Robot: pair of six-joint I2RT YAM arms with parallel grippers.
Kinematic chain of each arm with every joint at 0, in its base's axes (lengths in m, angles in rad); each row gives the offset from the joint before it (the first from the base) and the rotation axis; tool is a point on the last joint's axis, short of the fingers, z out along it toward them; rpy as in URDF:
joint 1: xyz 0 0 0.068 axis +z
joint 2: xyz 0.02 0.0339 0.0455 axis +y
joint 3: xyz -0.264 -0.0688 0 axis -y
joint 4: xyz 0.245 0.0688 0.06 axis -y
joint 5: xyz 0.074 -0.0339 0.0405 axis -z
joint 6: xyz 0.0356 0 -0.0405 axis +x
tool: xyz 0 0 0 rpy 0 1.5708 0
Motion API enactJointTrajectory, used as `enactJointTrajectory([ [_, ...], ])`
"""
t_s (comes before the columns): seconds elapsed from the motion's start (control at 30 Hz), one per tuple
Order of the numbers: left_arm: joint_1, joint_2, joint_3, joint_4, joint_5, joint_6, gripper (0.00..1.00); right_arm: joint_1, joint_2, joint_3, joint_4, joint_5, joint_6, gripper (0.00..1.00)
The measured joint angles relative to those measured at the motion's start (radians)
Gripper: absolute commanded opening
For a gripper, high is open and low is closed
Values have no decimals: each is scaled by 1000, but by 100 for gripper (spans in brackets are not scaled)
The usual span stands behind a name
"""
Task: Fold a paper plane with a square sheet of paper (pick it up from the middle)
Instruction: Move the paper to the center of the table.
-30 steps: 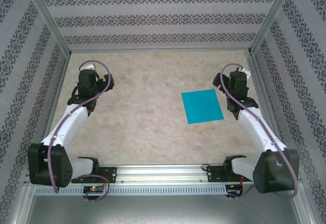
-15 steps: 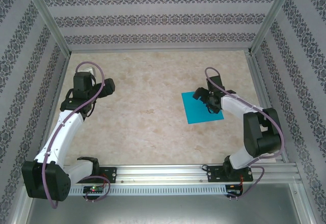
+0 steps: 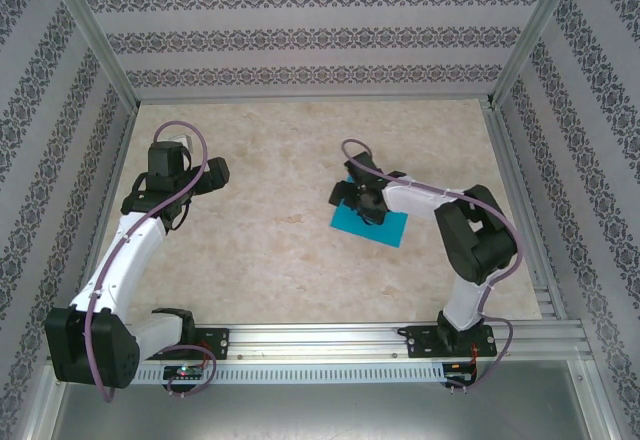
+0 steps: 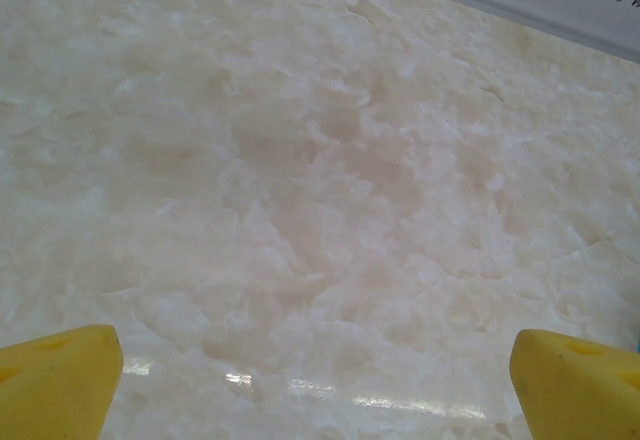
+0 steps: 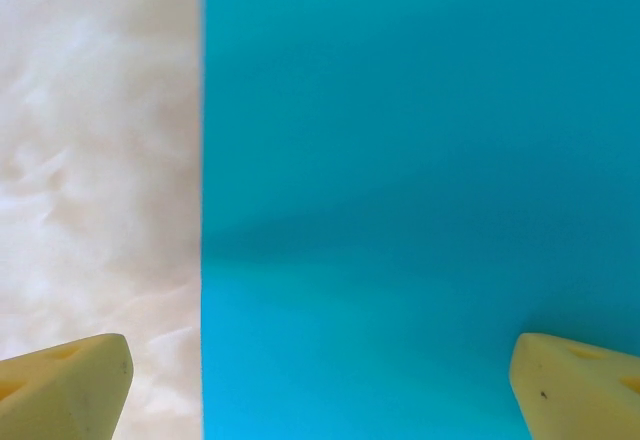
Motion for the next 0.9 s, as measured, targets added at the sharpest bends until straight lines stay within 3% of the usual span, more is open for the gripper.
enactJointTrajectory([
  [0.23,0,14,0,-8,0,0,100,180,99,143,-55,-31,-24,95],
  [0.4,0,29,0,-13,0,0,100,236,99,178,-180,-40,-80,96],
  [0.7,0,43,0,-17,4,0,100,121,70,273,-271,19,-184,92],
  [0.9,0,55,0,-18,15,-1,100,79,105,336,-364,24,-443,98],
])
